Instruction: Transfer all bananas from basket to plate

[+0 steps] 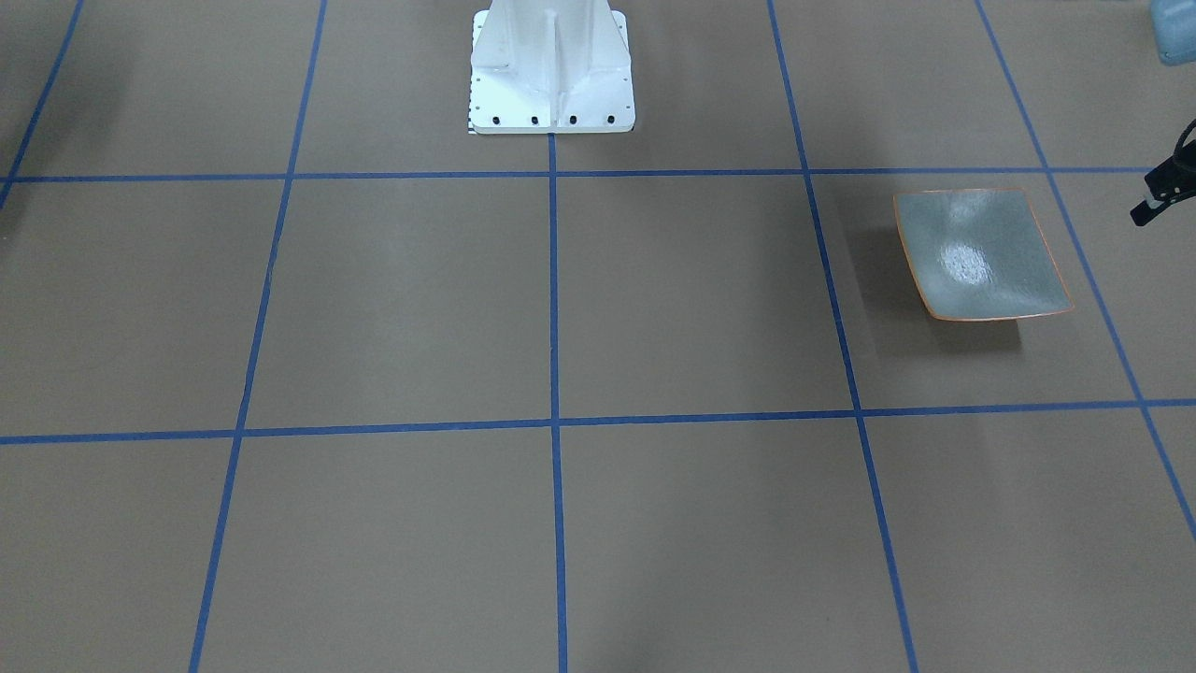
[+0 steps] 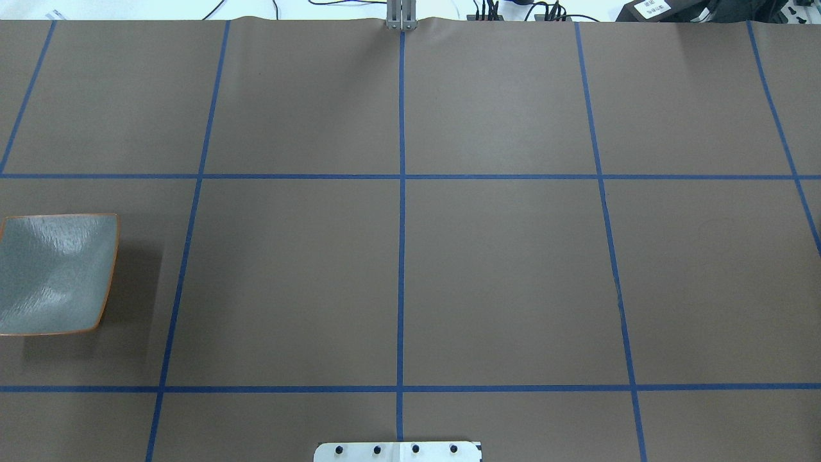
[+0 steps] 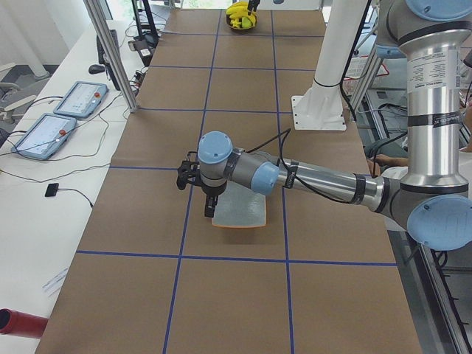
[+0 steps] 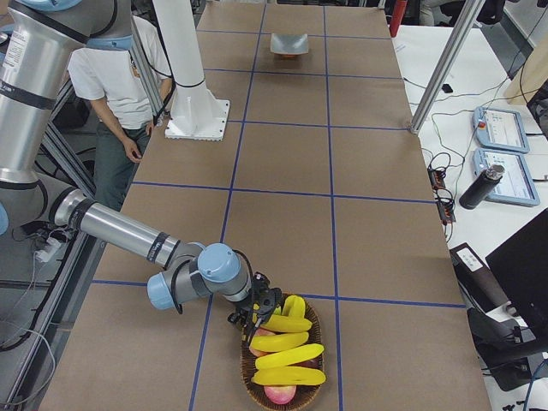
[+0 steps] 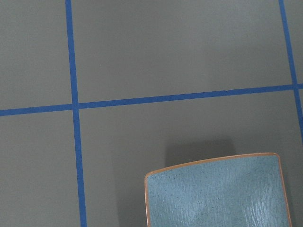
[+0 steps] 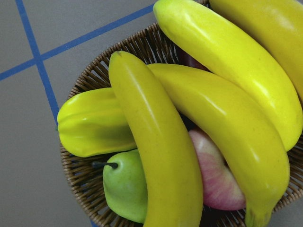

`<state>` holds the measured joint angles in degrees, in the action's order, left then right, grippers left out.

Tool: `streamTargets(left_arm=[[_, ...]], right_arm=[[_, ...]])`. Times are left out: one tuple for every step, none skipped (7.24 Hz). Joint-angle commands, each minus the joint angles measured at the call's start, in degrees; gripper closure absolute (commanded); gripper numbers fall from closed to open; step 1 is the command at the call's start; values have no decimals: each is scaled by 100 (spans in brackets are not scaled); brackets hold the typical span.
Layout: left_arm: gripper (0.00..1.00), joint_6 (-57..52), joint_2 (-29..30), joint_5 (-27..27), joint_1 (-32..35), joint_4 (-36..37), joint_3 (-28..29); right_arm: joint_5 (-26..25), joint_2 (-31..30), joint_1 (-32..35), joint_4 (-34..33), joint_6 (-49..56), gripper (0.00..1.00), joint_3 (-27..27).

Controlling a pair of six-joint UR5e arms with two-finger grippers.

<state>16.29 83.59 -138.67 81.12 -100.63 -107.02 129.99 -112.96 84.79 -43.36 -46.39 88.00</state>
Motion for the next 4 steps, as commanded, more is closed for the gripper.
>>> streamTargets(left_arm=[[0, 5, 0, -2, 0, 0, -3], [0, 5, 0, -2, 0, 0, -21], [0, 5, 0, -2, 0, 0, -21], [0, 14, 0, -2, 0, 0, -47]], right_arm=[[0, -7, -137, 169, -54, 9, -221], [-9, 2, -173, 179, -63, 10, -248], [-18, 2, -190, 179, -72, 14, -257], [-18, 2, -199, 179, -63, 21, -266]])
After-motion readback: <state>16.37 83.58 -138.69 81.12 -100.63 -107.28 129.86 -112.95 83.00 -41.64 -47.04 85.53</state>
